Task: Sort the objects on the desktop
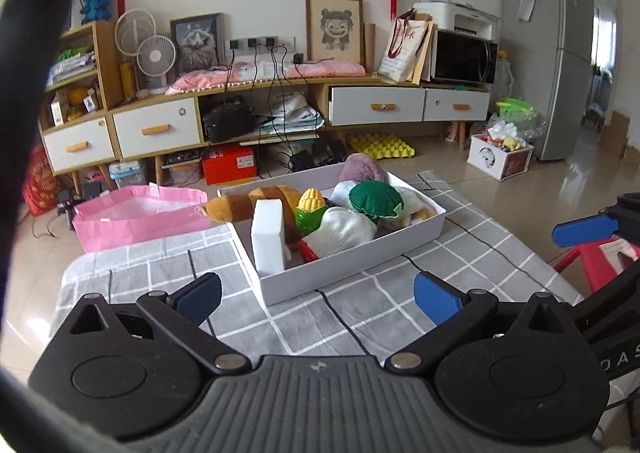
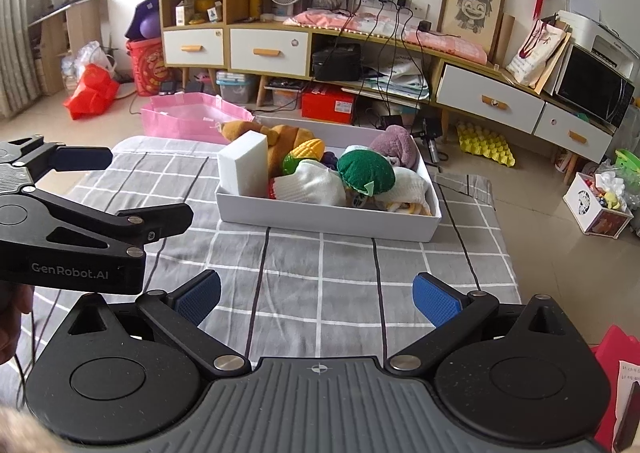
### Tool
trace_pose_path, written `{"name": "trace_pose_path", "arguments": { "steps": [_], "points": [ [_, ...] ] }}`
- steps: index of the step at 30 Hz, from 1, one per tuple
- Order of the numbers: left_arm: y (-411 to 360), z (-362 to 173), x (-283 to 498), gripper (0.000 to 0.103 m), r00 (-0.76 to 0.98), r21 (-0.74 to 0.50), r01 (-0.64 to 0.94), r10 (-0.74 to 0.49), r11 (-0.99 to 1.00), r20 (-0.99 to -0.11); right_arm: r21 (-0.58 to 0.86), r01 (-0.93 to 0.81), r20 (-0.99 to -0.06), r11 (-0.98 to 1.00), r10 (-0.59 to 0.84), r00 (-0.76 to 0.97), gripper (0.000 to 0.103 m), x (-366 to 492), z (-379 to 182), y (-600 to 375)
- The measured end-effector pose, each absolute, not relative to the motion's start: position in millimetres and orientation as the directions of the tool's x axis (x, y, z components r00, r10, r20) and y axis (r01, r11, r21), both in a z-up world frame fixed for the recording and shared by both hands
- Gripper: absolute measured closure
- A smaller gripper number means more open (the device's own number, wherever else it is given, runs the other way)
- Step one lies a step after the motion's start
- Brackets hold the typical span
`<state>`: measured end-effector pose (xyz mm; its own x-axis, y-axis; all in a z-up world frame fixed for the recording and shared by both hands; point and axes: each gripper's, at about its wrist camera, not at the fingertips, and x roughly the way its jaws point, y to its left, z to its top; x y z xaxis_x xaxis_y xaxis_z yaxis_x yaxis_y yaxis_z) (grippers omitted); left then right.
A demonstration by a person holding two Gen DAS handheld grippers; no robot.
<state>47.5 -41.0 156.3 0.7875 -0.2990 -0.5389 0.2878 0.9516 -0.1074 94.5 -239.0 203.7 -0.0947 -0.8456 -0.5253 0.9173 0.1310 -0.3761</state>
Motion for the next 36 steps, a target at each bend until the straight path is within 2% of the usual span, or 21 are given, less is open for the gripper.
{"name": "trace_pose_path", "arguments": {
  "steps": [2,5,12,16,22,24,27,29,32,36],
  "points": [
    [-32.2,149.8,53.3,0.001,0.754,-0.182,0.297,-0.347,0.937,-0.557,-0.38,0.914,-0.528,0.14,-0.845,-0.09,0.001,97.7,203.0,-238.0],
    [-26.3,141.6,57.9,0.001,0.712,-0.216,0.297,-0.367,0.93,-0.598,-0.391,0.909,-0.529,0.142,-0.843,-0.096,0.001,101.4,200.8,-237.5],
    [-32.2,99.3,64.6,0.001,0.628,-0.184,0.238,-0.295,0.954,-0.72,-0.373,0.918,-0.543,0.137,-0.835,-0.096,0.001,98.4,199.1,-236.6],
    [-40.7,91.7,63.5,0.001,0.656,-0.071,0.215,-0.198,0.974,-0.728,-0.37,0.919,-0.543,0.138,-0.834,-0.094,0.001,97.8,199.5,-236.1],
    [-38.3,83.3,71.1,0.001,0.603,-0.164,0.233,-0.275,0.959,-0.749,-0.373,0.918,-0.547,0.137,-0.831,-0.098,0.001,98.0,197.5,-237.1],
    [-43.5,83.0,74.6,0.002,0.586,-0.107,0.225,-0.222,0.968,-0.78,-0.374,0.917,-0.548,0.137,-0.831,-0.1,0.001,98.5,197.1,-237.3],
    [-49.5,93.4,67.4,0.013,0.658,0.024,0.187,-0.107,0.982,-0.745,-0.37,0.919,-0.547,0.138,-0.832,-0.096,0.001,98.6,198.2,-236.5],
    [-45.2,101.5,67.1,0.006,0.675,0.009,0.125,-0.079,0.992,-0.734,-0.368,0.92,-0.544,0.138,-0.834,-0.092,0.001,98.8,199.6,-236.1],
    [-41.6,108.5,63.9,0.006,0.676,-0.072,0.192,-0.185,0.979,-0.713,-0.365,0.921,-0.541,0.135,-0.836,-0.092,0.001,97.7,200.6,-235.9],
    [-46.9,121.3,45.6,0.006,0.714,-0.088,0.278,-0.267,0.957,-0.647,-0.354,0.926,-0.546,0.129,-0.832,-0.093,0.001,94.4,201.0,-237.0]
  ]
}}
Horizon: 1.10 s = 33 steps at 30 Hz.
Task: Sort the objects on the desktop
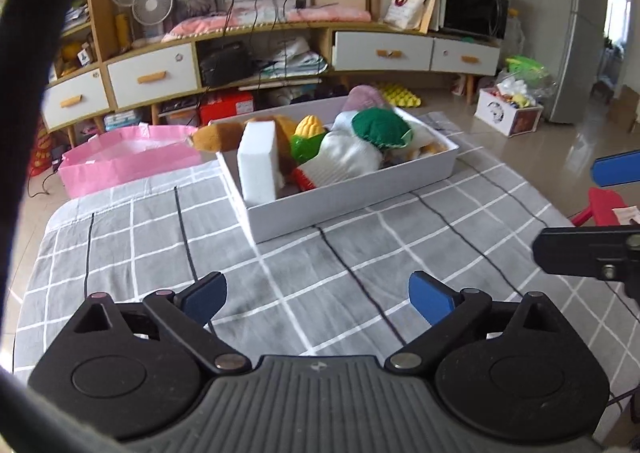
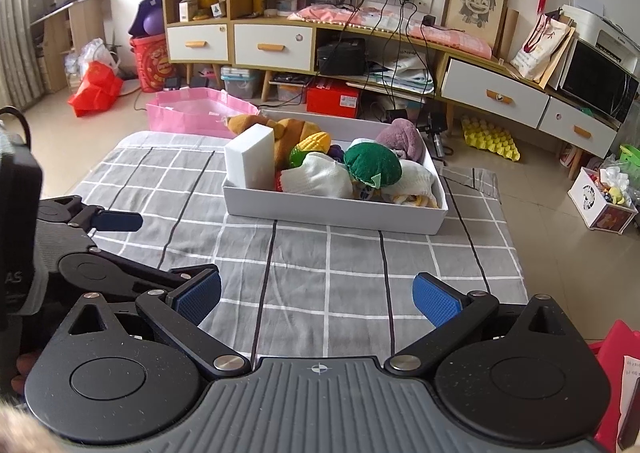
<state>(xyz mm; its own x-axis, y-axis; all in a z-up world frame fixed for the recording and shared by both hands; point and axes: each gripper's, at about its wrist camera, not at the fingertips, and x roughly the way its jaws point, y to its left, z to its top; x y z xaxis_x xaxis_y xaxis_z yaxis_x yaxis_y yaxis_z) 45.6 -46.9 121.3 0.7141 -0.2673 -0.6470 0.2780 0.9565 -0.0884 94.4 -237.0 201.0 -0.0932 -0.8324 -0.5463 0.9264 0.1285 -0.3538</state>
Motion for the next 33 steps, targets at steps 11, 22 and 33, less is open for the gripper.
{"name": "trace_pose_path", "arguments": {
  "steps": [11,22,33],
  "points": [
    [-56.3,136.3,46.1,0.001,0.744,-0.128,0.294,-0.311,0.947,-0.592,-0.316,0.941,-0.53,0.12,-0.845,-0.07,0.001,86.5,211.4,-232.1],
    [-39.9,167.0,25.0,0.001,0.79,-0.202,0.323,-0.381,0.925,-0.48,-0.204,0.974,-0.505,0.101,-0.863,-0.017,0.001,66.1,233.3,-224.2],
    [-30.9,181.7,15.2,0.001,0.781,-0.316,0.351,-0.462,0.881,-0.42,-0.142,0.984,-0.475,0.111,-0.88,0.031,0.001,57.3,246.3,-215.2]
  ]
}}
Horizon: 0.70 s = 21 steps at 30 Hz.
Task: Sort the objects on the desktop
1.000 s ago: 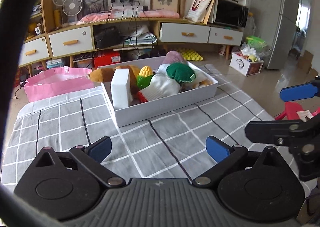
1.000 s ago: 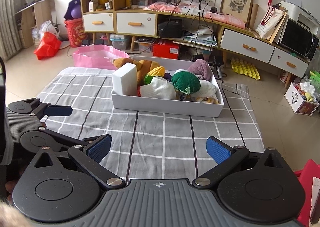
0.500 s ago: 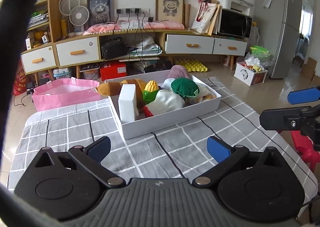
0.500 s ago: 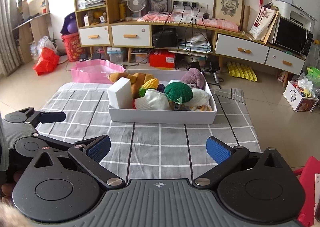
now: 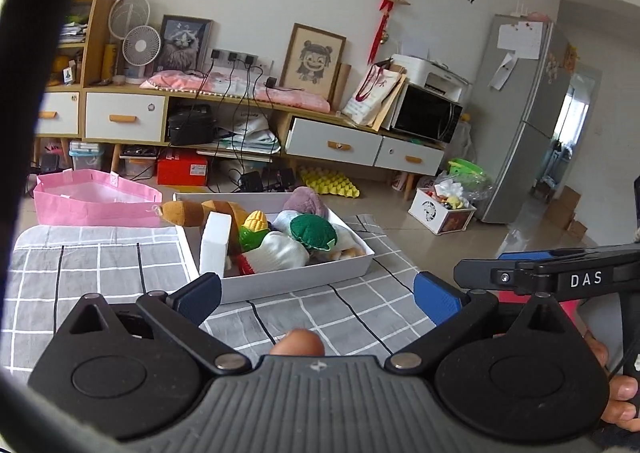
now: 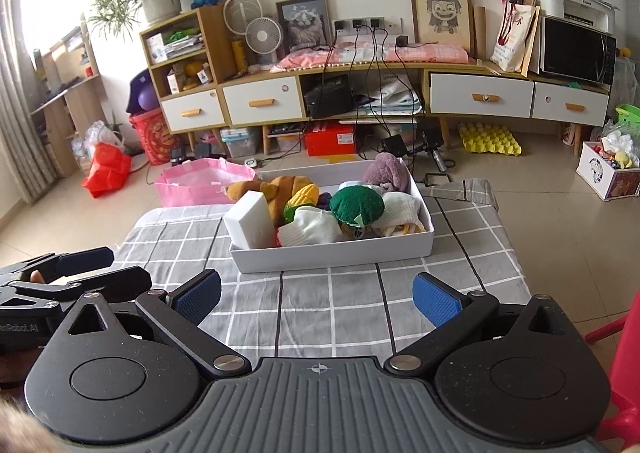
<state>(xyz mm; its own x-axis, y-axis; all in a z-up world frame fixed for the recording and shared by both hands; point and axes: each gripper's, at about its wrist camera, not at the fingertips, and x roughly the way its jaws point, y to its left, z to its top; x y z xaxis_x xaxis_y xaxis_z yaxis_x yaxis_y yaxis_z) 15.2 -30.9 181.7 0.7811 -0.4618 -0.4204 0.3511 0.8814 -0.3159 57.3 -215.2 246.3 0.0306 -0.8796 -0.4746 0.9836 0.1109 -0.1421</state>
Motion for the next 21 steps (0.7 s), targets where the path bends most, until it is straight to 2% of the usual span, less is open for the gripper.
{"name": "trace_pose_path", "arguments": {
  "steps": [6,10,13,17,21],
  "points": [
    [-39.4,190.5,-6.5,0.001,0.828,-0.24,0.379,-0.443,0.894,-0.342,-0.143,0.982,-0.471,0.123,-0.881,0.042,0.001,58.6,247.3,-211.1],
    [-42.9,190.9,-9.3,0.001,0.832,-0.206,0.389,-0.439,0.898,-0.341,-0.14,0.982,-0.475,0.123,-0.879,0.043,0.001,58.6,246.4,-210.5],
    [-46.7,187.6,3.2,0.001,0.797,-0.205,0.398,-0.448,0.894,-0.404,-0.142,0.981,-0.471,0.128,-0.881,0.047,0.001,60.1,246.9,-208.7],
    [-52.8,167.1,40.9,0.001,0.666,-0.244,0.402,-0.465,0.882,-0.584,-0.171,0.979,-0.47,0.113,-0.882,0.019,0.001,62.4,244.1,-210.5],
    [-45.2,138.6,79.6,0.001,0.524,-0.367,0.305,-0.477,0.879,-0.706,-0.188,0.978,-0.49,0.084,-0.872,-0.019,0.001,59.6,238.4,-218.6]
  ]
}}
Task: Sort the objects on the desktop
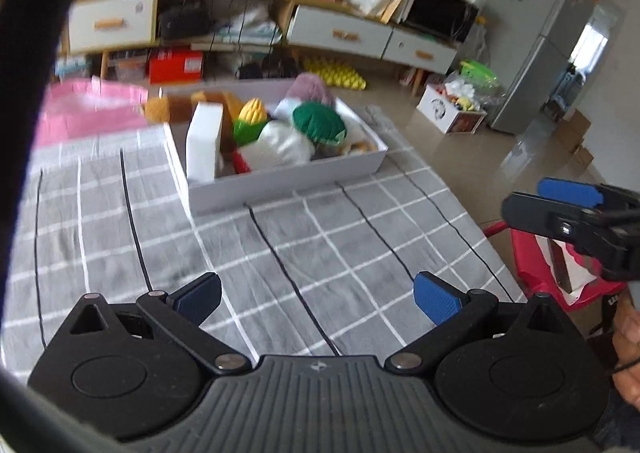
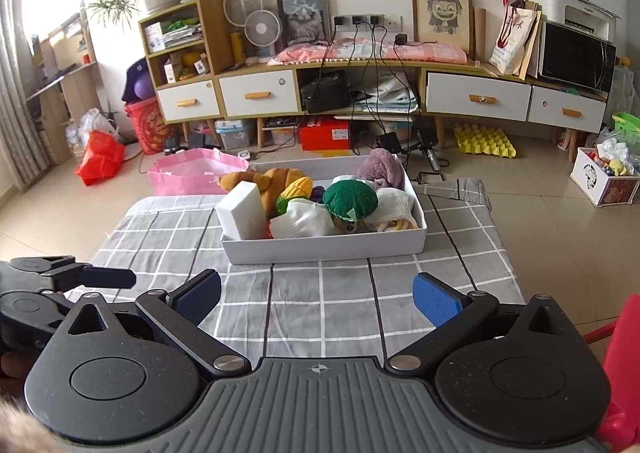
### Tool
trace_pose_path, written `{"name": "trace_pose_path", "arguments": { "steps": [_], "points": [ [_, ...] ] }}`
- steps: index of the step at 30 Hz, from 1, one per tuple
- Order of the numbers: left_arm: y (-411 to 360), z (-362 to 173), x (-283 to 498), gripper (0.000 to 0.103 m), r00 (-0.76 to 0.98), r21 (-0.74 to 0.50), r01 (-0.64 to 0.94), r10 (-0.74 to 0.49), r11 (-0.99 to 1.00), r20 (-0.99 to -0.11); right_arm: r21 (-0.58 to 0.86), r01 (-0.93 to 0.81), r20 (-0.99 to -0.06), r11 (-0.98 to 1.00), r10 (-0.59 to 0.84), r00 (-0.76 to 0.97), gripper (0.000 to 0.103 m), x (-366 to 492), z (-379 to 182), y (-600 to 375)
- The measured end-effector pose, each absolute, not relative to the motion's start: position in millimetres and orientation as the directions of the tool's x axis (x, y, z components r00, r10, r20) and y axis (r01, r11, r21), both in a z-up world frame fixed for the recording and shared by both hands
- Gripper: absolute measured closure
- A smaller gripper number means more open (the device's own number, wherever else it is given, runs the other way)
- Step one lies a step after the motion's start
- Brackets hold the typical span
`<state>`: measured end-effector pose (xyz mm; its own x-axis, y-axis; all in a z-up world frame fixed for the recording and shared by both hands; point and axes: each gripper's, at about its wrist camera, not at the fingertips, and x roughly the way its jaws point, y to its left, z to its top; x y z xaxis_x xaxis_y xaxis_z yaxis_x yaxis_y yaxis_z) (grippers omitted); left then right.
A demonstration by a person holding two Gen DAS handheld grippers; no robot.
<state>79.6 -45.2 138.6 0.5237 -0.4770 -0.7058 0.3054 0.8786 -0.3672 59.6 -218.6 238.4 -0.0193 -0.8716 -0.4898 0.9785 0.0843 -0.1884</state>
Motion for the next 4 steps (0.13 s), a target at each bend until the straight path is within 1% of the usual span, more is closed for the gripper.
{"name": "trace_pose_path", "arguments": {
  "steps": [4],
  "points": [
    [-30.8,121.9,88.4,0.001,0.469,-0.451,0.256,-0.518,0.855,-0.715,-0.183,0.98,-0.497,0.075,-0.867,-0.027,0.001,56.2,236.8,-221.6]
  ]
}}
